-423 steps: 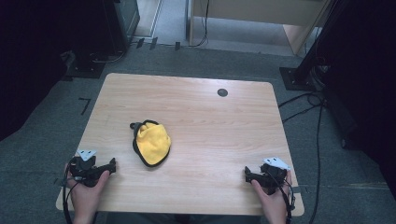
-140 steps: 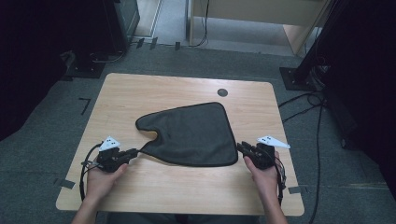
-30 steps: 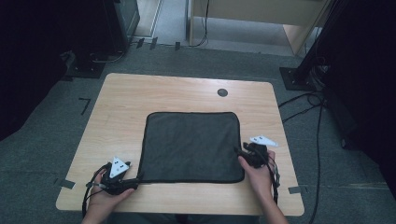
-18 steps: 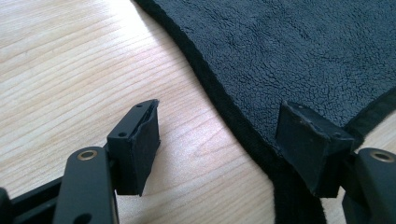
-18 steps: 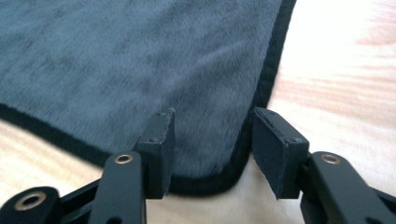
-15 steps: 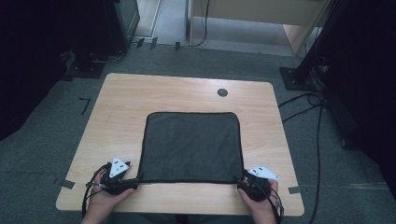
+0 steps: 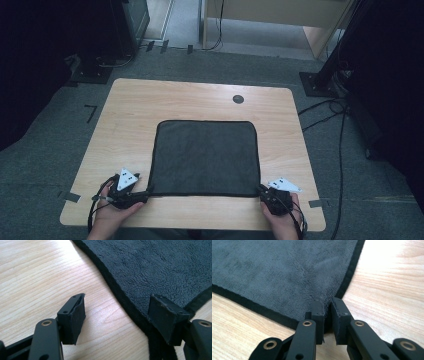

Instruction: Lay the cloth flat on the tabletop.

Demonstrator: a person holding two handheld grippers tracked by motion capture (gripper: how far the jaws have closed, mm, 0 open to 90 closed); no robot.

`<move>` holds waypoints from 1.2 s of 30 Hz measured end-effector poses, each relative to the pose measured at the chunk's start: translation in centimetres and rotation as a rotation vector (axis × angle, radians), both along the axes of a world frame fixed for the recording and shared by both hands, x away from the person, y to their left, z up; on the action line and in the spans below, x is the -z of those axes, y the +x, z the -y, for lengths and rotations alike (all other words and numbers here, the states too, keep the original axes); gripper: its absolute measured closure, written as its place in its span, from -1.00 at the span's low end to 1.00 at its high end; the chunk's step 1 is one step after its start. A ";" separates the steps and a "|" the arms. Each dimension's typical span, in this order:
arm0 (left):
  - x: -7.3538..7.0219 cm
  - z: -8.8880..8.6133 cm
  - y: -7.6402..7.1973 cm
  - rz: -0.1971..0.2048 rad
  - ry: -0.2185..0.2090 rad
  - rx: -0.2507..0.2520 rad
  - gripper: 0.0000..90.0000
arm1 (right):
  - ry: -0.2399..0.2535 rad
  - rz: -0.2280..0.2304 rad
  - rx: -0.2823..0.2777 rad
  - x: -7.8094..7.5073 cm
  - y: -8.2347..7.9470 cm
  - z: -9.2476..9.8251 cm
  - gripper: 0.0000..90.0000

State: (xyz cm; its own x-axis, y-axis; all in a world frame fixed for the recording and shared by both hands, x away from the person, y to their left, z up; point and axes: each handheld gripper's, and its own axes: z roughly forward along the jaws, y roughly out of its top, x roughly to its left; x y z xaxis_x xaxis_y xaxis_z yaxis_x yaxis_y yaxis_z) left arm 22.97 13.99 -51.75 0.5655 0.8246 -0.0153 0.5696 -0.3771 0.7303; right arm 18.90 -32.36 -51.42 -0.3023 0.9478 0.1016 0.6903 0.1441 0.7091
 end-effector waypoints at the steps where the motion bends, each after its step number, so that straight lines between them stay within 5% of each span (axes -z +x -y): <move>1: 0.0 0.0 0.0 0.000 0.000 0.001 -0.34 | -0.002 0.001 -0.001 0.0 0.0 0.1 0.81; 15: 0.0 -0.1 0.0 -0.004 -0.008 0.012 -0.35 | 0.004 -0.015 0.002 -0.1 -0.2 0.3 0.79; 20: 0.0 -0.2 -0.1 -0.002 -0.020 0.039 -0.18 | 0.008 0.010 0.026 0.0 -0.2 0.7 0.49; 24: 0.0 -0.2 -0.1 -0.002 -0.026 0.043 -0.14 | 0.063 0.041 0.053 -0.3 -0.2 1.3 0.44; 36: 0.0 -0.2 -0.1 -0.003 -0.027 0.042 -0.13 | 0.072 0.091 0.058 -0.7 -0.2 0.9 0.42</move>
